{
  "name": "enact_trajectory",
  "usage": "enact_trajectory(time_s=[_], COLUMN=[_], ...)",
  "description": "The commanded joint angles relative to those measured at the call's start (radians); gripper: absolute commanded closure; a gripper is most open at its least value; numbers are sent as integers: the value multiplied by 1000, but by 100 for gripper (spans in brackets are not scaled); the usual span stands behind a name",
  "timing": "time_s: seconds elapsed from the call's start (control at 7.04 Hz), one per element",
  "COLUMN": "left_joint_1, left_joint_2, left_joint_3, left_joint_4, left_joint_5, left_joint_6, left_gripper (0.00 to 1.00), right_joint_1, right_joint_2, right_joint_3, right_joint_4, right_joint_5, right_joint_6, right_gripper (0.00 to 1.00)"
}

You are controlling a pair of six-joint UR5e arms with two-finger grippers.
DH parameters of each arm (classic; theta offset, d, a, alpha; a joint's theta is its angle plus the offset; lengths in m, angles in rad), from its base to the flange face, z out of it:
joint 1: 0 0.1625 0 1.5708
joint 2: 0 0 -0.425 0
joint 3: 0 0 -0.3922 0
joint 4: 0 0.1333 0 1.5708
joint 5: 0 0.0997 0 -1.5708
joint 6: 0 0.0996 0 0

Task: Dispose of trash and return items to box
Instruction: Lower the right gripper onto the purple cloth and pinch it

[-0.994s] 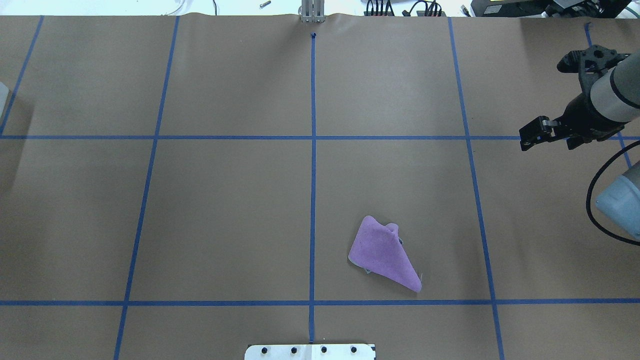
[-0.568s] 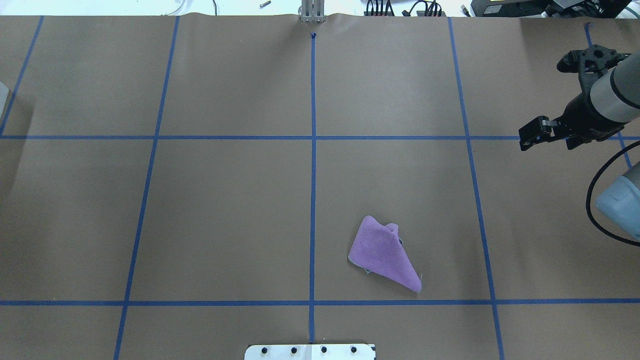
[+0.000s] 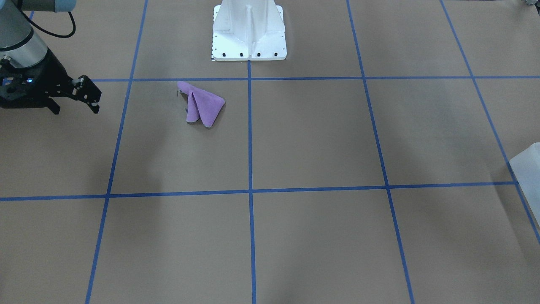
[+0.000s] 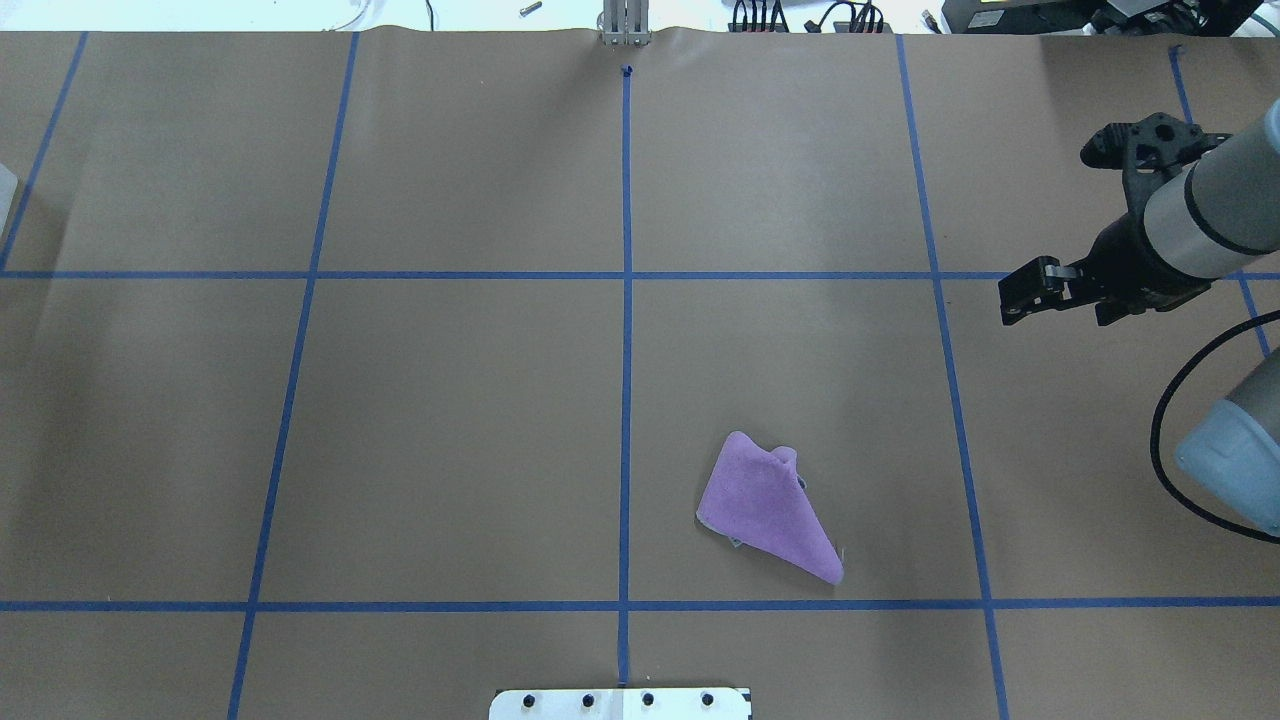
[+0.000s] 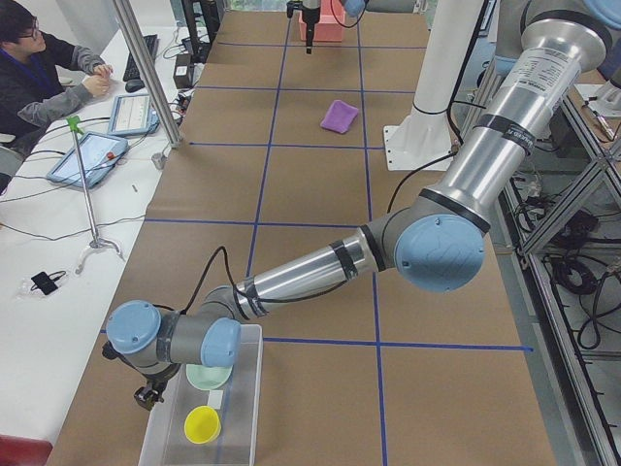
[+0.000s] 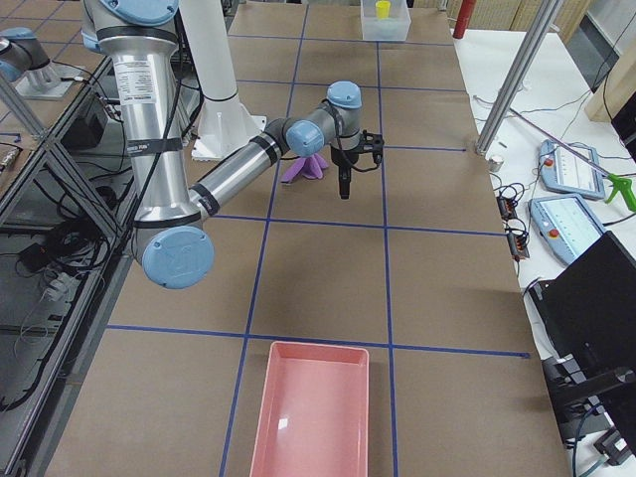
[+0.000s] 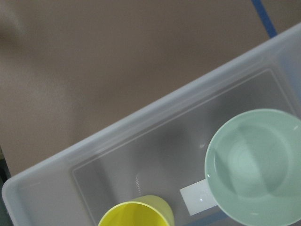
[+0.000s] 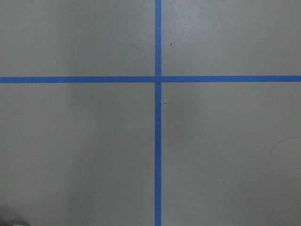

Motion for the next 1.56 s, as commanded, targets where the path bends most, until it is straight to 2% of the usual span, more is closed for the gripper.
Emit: enact_trajectory(time_s=[0.0,0.28,0.43,0.57,0.99,1.42], left_joint_1=[-8,-9,-9,-9,-9,-8], left_joint_2=[24,56,103,139,148,150], left_joint_3=[-178,-194,-248,-293,-296,-292], left_joint_4=[181,184,184,182,184,184], left_joint_5=[-19,-42,-43,-43,-43,-43], left_joint_6=[-1,-63,-108,-126,-127,-128], left_gripper=[1,1,1,1,1,1], right_joint_1=[-190,-372,-427,-459,-503,-542], right_joint_2=[5,77,103,105,218,221], right_joint_3=[83,80,77,74,-18,-39], right_joint_4=[-2,-14,-16,-16,-17,-17], right_joint_5=[-140,-305,-353,-389,-449,-487], right_joint_6=[210,374,424,447,505,524], right_gripper=[0,0,0,1,8,37])
